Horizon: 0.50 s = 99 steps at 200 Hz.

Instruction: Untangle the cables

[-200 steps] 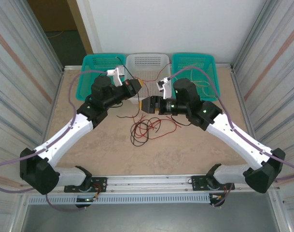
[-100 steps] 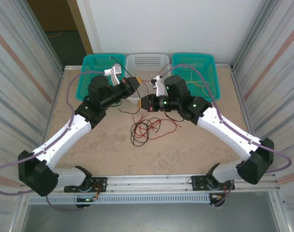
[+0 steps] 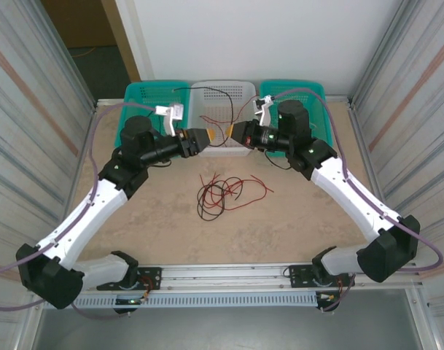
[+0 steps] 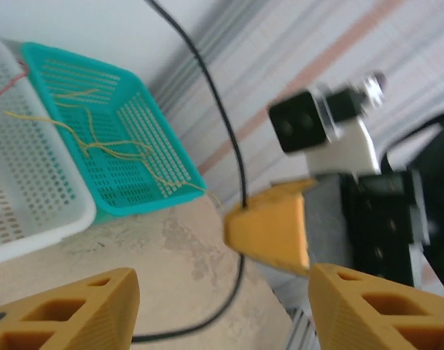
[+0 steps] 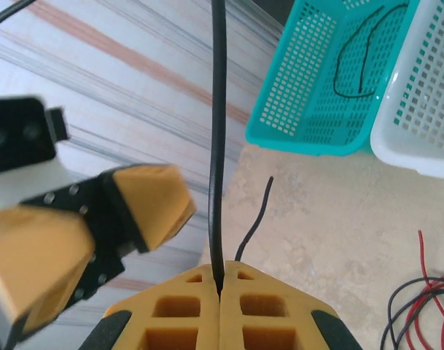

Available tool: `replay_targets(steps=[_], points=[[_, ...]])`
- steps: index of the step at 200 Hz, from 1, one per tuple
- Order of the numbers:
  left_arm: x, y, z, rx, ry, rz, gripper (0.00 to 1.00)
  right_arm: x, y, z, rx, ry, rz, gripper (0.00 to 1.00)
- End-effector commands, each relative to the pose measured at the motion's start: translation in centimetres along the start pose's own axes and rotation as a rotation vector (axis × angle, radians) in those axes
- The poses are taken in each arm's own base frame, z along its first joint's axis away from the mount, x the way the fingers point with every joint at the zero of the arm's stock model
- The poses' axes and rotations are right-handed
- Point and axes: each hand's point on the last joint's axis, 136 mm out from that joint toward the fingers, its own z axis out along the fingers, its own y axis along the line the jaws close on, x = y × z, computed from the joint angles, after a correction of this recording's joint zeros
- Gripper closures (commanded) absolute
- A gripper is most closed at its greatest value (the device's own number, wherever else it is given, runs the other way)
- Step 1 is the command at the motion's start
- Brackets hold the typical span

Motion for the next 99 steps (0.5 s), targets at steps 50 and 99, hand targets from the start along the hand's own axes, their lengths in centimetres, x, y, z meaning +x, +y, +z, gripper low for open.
replay_targets(steps=[50, 99], points=[[5.0, -1.6, 3.4, -0.052, 0.285, 0.47, 0.51, -0.4, 2.0, -1.3, -0.086, 0.002, 0.017, 1.0], [6.3, -1.0, 4.1, -0.058, 0.304, 0.415, 0.74, -0.7, 2.0, -1.6, -0.087, -0.015, 0.02, 1.0]])
